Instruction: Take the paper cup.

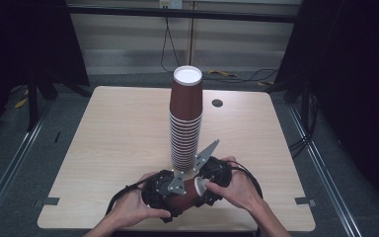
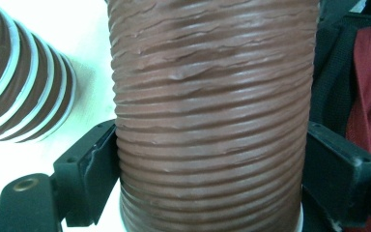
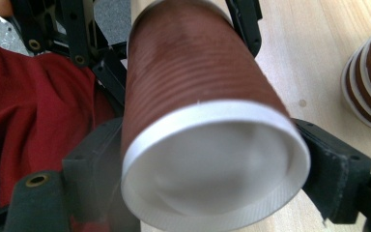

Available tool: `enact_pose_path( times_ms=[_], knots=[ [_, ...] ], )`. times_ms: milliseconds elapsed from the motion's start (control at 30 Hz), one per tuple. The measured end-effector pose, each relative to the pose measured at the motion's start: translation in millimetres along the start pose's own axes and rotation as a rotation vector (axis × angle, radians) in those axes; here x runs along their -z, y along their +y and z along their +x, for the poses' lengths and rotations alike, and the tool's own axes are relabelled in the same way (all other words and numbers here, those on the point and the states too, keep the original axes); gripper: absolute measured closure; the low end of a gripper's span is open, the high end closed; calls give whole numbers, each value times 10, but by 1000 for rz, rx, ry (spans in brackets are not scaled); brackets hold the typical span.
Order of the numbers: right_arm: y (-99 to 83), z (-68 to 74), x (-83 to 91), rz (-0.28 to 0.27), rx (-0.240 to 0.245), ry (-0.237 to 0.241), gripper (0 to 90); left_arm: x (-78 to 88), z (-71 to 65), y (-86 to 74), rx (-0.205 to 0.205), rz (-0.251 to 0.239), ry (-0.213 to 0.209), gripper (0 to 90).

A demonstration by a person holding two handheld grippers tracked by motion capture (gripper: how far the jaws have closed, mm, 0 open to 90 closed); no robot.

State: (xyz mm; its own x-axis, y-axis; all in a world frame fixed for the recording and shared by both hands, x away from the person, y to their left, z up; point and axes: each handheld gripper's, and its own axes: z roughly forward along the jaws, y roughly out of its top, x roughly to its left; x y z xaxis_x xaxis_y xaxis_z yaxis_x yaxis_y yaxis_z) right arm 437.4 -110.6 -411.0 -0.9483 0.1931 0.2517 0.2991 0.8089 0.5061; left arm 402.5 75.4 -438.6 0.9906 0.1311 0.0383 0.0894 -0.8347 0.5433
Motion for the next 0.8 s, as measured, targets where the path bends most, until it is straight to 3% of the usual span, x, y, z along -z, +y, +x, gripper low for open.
enact_pose_path(
  times_ms=[133,233,267,300,567,600,633,667,800],
  knots=[
    [1,10,-14,12,-2,15,209,11,-2,6,-4,6,-4,146],
    [7,-2,-32,9,12,17,205,26,19,13,-53,45,-7,146],
    [9,4,-33,9,7,18,200,7,-8,8,-18,20,-7,146],
    [11,3,-38,5,9,20,203,2,-18,8,-14,15,-4,146],
    [13,11,-53,24,-8,27,222,-1,-18,-1,-19,14,-11,147],
    [15,4,-59,21,2,31,223,25,21,4,-76,52,-9,147],
    [16,8,-58,23,1,27,224,35,33,4,-90,58,-9,147],
    [18,8,-59,19,0,28,225,7,-8,-13,-22,10,-14,147],
    [18,11,-54,24,-16,27,228,10,-2,-28,-29,-1,-10,142]
  ],
)
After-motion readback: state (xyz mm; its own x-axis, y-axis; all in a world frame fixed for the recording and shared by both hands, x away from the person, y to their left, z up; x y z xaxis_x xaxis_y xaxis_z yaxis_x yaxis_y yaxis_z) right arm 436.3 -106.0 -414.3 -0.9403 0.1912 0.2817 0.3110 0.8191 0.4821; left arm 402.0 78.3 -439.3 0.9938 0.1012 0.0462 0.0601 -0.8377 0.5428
